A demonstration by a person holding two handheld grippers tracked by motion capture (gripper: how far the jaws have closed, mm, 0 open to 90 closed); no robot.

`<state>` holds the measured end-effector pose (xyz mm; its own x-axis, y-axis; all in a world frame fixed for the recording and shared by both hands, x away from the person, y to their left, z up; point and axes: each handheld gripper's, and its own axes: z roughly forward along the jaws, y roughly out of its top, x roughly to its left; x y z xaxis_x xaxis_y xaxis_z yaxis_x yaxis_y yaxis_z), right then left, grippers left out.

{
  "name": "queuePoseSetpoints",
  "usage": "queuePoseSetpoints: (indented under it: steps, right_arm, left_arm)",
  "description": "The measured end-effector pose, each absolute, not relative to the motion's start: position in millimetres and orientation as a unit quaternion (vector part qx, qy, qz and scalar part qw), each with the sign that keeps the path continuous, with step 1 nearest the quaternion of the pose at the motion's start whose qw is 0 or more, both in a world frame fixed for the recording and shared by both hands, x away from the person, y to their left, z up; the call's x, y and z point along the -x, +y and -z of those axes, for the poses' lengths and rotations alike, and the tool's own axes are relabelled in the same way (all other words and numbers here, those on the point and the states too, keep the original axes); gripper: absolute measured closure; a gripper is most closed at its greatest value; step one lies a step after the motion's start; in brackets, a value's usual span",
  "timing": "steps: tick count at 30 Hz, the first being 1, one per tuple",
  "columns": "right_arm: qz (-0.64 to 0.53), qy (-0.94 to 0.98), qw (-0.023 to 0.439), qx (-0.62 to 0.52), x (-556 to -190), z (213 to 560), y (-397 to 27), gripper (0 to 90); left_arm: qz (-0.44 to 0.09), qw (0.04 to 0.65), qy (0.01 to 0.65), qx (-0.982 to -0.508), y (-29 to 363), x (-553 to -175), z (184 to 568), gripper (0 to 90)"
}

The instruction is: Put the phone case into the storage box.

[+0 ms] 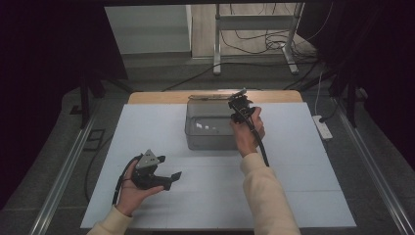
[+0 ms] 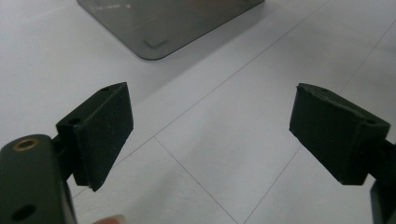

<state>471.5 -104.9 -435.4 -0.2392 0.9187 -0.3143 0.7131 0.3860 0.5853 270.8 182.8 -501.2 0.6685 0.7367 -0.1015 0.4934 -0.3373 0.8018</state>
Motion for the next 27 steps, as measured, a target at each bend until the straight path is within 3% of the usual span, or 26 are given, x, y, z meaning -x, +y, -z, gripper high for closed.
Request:
queuePoseSetpoints:
  steps: [11, 27]
  right_arm:
    - [-0.195, 0.77, 0.305, -0.525, -467, 422, -112, 56.8]
    - [-0.241, 0.779, 0.26, -0.517, -464, 410, -126, 46.0]
  left_arm:
    - [-0.141, 0.432, 0.383, -0.805, 183, -271, 501, 13.4]
    - [-0.141, 0.43, 0.384, -0.805, 183, -272, 502, 13.3]
